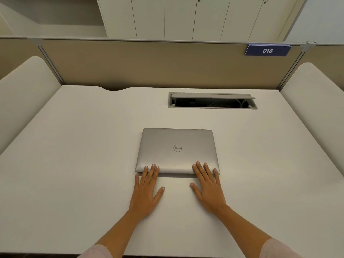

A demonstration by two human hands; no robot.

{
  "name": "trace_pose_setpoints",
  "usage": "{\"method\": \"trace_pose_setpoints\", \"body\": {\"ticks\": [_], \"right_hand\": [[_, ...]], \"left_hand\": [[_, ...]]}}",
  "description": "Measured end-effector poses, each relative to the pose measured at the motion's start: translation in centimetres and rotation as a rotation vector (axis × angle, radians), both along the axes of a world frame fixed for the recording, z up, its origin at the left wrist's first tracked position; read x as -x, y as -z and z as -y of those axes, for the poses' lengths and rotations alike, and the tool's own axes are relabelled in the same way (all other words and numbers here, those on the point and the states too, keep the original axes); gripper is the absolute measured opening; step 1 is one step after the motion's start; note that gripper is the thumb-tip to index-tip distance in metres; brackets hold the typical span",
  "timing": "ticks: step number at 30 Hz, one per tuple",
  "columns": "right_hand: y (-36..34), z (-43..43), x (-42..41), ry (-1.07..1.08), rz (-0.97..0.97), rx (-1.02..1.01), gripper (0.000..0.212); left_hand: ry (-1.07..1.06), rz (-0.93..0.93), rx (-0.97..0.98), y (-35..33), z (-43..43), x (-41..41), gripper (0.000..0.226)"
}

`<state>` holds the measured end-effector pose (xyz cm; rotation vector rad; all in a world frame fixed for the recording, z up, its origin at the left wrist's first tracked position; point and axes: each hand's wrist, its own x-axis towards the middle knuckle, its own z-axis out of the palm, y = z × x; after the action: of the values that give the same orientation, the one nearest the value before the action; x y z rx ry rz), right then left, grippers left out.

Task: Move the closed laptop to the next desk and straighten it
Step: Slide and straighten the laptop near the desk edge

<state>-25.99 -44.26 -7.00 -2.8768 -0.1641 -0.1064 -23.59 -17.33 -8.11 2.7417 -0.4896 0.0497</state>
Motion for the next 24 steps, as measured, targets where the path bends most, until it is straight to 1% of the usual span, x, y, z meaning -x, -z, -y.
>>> {"method": "trace_pose_setpoints", "body": {"ticks": [5,24], "right_hand": [[-0.06,-0.55,0.46,-0.003,-0.016,0.021,0.068],[-0.22,-0.39,0.59,-0.004,-0.014,-0.017,0.068]], "left_hand": [[-0.015,-0.023,-0.007,-0.08,-0.10,0.20,0.072],[-0.020,-0.030,0.000,-0.45,0.10,0.32,0.073]]}}
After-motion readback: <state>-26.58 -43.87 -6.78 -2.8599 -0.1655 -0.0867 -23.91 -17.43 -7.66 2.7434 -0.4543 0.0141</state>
